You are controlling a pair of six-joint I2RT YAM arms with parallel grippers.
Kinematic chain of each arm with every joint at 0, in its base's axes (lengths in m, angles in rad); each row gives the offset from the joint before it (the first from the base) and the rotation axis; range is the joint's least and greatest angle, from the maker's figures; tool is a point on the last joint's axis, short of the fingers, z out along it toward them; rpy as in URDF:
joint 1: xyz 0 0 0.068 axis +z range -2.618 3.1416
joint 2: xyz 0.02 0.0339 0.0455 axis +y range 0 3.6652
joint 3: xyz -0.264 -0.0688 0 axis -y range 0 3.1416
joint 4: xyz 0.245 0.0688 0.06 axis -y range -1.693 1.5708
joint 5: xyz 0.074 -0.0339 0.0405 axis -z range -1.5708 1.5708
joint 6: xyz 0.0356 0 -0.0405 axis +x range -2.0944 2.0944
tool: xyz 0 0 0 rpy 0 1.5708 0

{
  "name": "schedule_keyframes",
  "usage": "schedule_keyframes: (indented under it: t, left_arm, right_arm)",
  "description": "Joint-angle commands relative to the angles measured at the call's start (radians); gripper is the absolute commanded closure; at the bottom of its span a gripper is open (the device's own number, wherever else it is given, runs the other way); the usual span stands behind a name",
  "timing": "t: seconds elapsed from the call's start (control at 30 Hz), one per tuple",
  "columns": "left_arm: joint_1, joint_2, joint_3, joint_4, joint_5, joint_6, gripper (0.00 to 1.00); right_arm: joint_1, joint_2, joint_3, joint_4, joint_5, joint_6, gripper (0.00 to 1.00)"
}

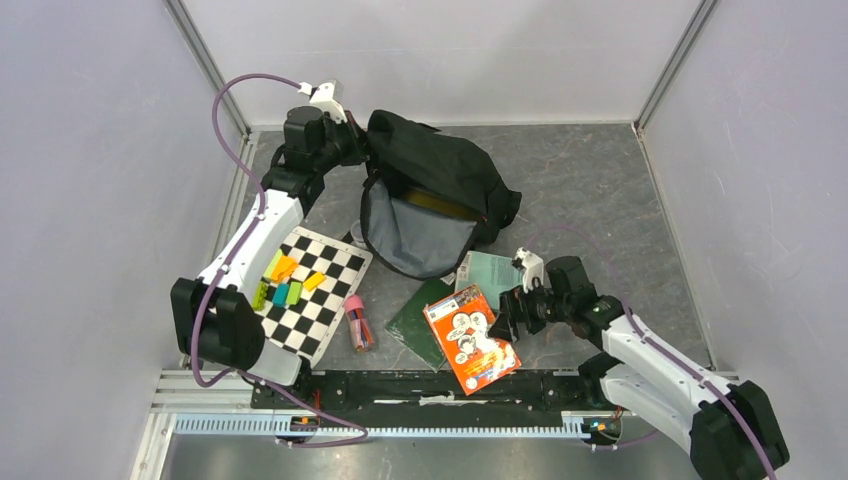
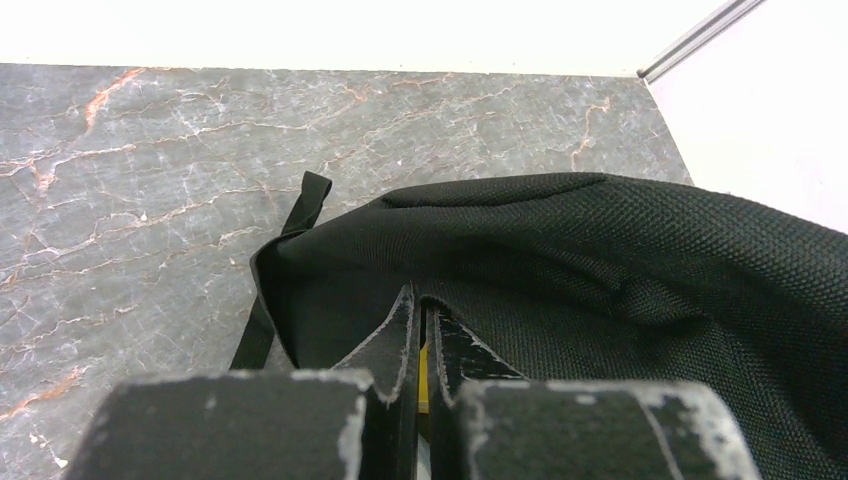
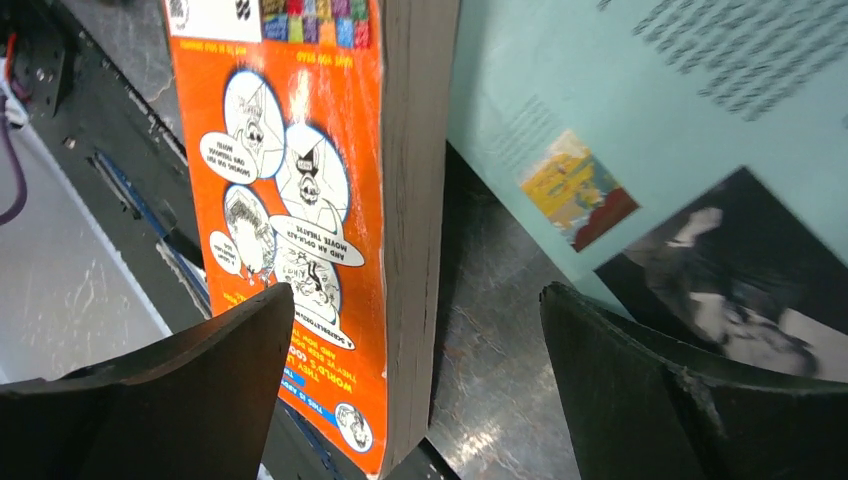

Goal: Pack the student bag
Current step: Pick up the book from the center of the board.

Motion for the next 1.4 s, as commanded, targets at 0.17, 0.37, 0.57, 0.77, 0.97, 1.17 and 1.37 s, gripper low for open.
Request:
schedule_keyframes:
  t: [0.17, 0.37, 0.57, 0.77, 0.97, 1.17, 1.37]
  left_arm:
    - [0.005, -0.041, -0.010, 0.026, 0.022, 0.042, 0.98]
    - [0.005, -0.043, -0.010, 0.026, 0.032, 0.042, 0.98]
    - [0.005, -0.049, -0.007, 0.020, 0.028, 0.053, 0.98]
    - [0.003, -0.047, -0.005, 0.017, 0.036, 0.059, 0.98]
    - [0.003, -0.044, 0.011, -0.009, 0.028, 0.060, 0.98]
    - [0.003, -0.046, 0.024, -0.024, 0.021, 0.052, 0.98]
    - [0.003, -0.046, 0.028, -0.028, 0.024, 0.052, 0.98]
  right_arm:
    - [-0.013, 0.031, -0.157, 0.408, -0.225, 0.075, 0.02]
    - [-0.013, 0.107, -0.225, 0.575, -0.271, 0.141, 0.09]
    - [-0.016, 0.148, -0.209, 0.582, -0.285, 0.134, 0.36]
    - [-0.028, 0.090, -0.107, 0.398, -0.264, 0.113, 0.90]
    - [-0.030, -0.051, 0.120, 0.089, -0.165, 0.019, 1.00]
    - [-0.006, -0.131, 0.402, 0.004, -0.158, -0.114, 1.00]
    - [0.116, -0.012, 0.662, 0.056, -0.158, -0.214, 1.00]
